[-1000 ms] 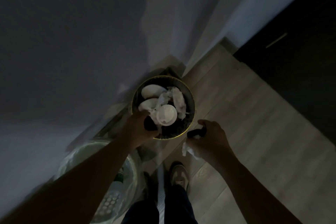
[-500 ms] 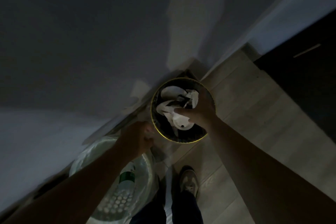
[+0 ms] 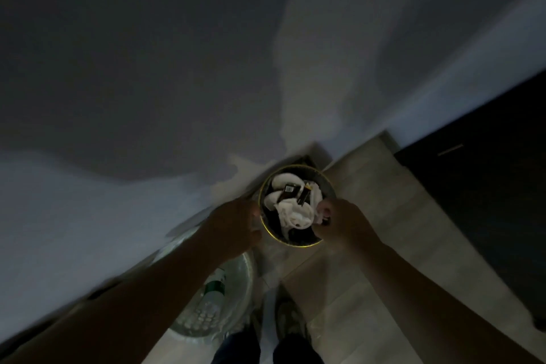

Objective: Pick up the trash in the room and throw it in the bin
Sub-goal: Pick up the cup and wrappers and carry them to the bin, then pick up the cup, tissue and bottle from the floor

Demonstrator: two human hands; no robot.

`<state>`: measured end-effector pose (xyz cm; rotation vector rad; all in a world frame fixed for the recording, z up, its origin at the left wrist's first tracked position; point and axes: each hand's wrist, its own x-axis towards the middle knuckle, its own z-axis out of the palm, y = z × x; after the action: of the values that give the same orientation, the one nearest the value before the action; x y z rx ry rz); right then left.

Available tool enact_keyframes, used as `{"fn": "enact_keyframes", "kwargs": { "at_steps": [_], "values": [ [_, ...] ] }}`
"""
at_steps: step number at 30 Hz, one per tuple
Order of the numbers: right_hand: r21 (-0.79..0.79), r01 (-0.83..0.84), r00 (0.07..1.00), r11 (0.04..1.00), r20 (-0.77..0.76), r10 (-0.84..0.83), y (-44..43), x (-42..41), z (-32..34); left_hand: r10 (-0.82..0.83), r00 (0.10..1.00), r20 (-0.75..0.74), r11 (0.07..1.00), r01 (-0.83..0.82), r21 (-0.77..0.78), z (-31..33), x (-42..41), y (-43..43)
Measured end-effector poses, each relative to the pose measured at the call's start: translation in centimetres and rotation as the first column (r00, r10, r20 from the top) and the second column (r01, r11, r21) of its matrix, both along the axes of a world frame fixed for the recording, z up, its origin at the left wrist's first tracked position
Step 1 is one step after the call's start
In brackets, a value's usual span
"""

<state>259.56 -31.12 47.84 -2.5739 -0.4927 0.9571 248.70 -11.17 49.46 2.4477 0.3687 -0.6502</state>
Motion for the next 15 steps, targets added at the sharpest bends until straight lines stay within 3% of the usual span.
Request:
{"fn": "enact_keyframes", "kwargs": {
  "at_steps": [3, 7, 15],
  "values": [
    [0.044, -0.187, 0.977, 0.981, 0.116, 0.181, 0.7, -0.5, 9.6, -0.057, 0.988, 0.144, 0.996, 0.047, 0.070, 7.4, -1.1, 0.3],
    [0.084, -0.431, 0.866, 0.899, 0.319, 0.385, 1.5, 0.2, 22.9, 0.008, 0.940, 0.341, 0.986, -0.065, 0.156, 20.8, -1.8, 0.2],
    [0.126, -0.701, 0.605, 0.702, 0.627, 0.491, 5.2, -2.0, 47.3, 0.124, 0.830, 0.543, 0.863, -0.360, 0.353, 43.2, -10.3, -0.1]
  ]
}}
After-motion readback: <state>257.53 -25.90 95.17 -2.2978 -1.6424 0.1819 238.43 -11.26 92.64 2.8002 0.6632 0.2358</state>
